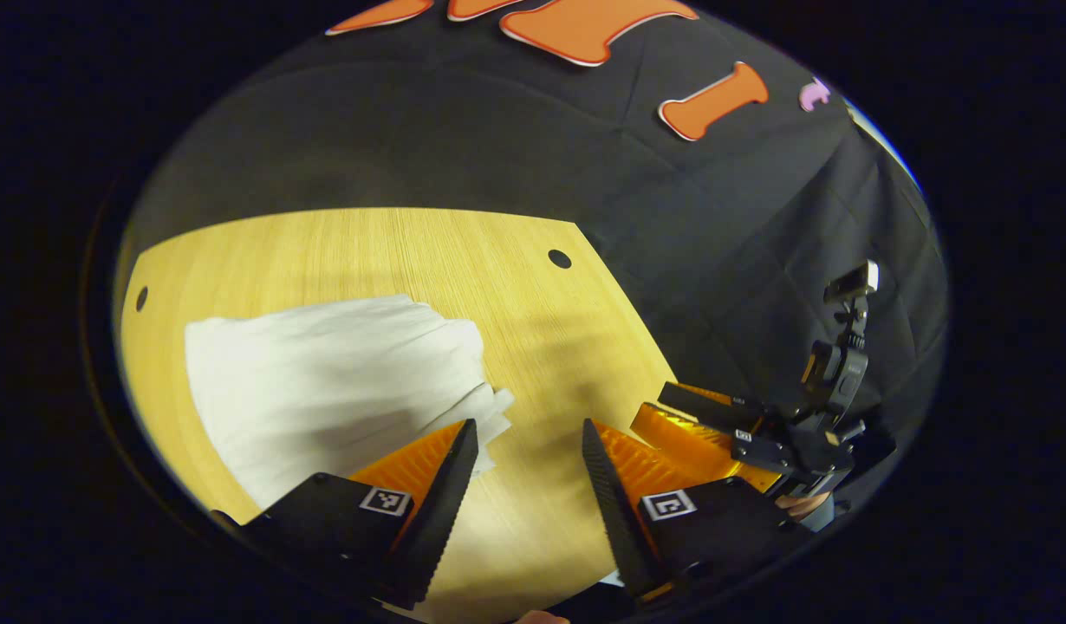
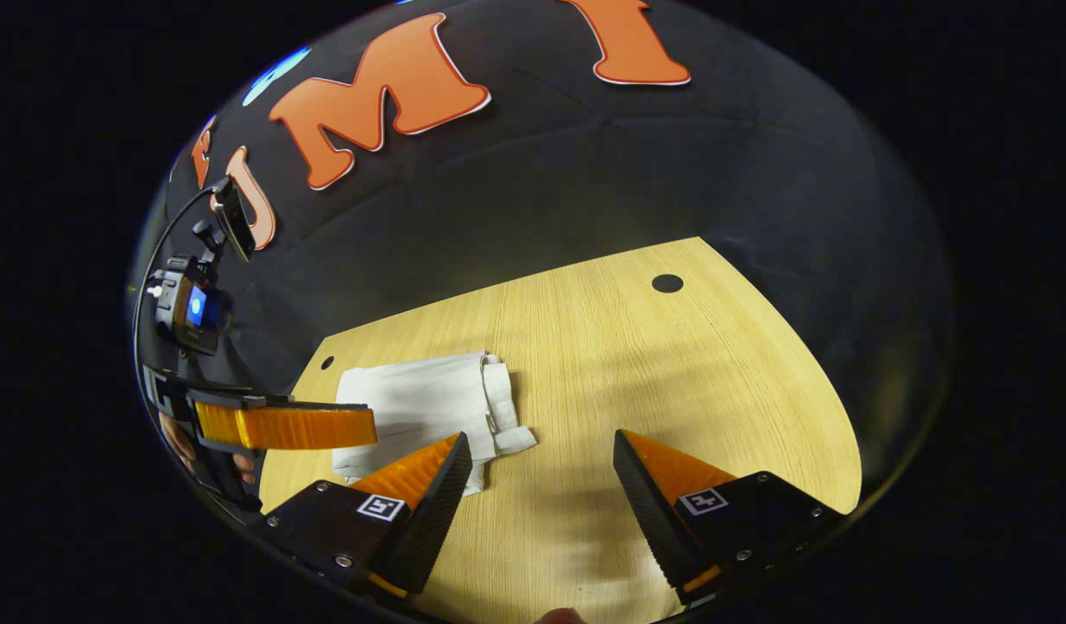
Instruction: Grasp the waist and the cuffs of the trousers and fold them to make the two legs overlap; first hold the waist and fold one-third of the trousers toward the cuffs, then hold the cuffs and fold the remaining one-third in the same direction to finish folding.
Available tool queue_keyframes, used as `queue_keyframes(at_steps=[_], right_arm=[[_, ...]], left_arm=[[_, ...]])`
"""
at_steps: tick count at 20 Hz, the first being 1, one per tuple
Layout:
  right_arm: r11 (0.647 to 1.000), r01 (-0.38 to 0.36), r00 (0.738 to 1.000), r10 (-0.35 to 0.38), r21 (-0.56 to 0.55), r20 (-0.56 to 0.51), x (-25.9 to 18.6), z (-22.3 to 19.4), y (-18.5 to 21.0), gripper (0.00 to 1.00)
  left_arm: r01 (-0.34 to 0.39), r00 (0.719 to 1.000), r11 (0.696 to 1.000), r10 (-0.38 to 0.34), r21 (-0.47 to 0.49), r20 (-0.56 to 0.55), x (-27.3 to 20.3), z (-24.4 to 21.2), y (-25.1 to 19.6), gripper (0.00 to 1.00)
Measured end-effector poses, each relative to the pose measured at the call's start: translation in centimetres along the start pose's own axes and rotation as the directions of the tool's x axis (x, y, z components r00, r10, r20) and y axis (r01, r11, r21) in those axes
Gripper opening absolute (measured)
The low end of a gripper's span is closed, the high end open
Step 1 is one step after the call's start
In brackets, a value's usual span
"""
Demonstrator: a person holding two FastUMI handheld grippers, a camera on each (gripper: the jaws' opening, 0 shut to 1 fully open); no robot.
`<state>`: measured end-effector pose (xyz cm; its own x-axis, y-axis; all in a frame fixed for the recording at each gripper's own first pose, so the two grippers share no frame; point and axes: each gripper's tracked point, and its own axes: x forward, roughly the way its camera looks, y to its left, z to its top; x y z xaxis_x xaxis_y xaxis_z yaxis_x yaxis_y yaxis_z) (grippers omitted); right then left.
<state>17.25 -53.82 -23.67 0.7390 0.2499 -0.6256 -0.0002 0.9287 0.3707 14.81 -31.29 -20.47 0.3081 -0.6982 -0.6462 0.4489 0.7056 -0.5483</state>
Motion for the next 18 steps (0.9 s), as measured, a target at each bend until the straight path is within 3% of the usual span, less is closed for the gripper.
queue_keyframes(at_steps=[1,2,3,5,8,12,18], right_arm=[[1.000,0.003,1.000,-0.003,-0.014,0.017,-0.2,0.5,0.3,0.99],[0.999,0.012,0.999,-0.010,-0.033,0.043,-0.6,1.2,0.7,0.99],[0.999,0.018,0.997,-0.014,-0.051,0.070,-0.9,2.0,1.0,0.99],[0.996,0.028,0.991,-0.017,-0.085,0.130,-1.9,3.7,2.2,0.99],[0.990,0.028,0.979,0.001,-0.138,0.204,-3.3,6.3,4.8,0.99],[0.973,0.026,0.959,0.041,-0.231,0.280,-5.9,9.0,8.7,0.99],[0.947,0.028,0.910,0.108,-0.319,0.401,-9.3,12.0,14.9,0.98]], left_arm=[[-0.020,1.000,1.000,0.020,0.024,0.024,-0.3,0.4,0.4,0.83],[-0.041,0.998,0.998,0.038,0.048,0.057,-1.3,0.9,0.9,0.96],[-0.069,0.993,0.995,0.063,0.069,0.096,-2.3,1.6,1.4,1.00],[-0.142,0.976,0.984,0.122,0.104,0.179,-4.5,3.0,2.9,0.97],[-0.274,0.926,0.952,0.222,0.136,0.306,-8.6,4.1,5.9,0.99],[-0.423,0.829,0.896,0.325,0.132,0.455,-10.5,4.5,7.6,1.00],[-0.567,0.625,0.824,0.411,0.024,0.664,-11.4,4.1,7.7,0.98]])
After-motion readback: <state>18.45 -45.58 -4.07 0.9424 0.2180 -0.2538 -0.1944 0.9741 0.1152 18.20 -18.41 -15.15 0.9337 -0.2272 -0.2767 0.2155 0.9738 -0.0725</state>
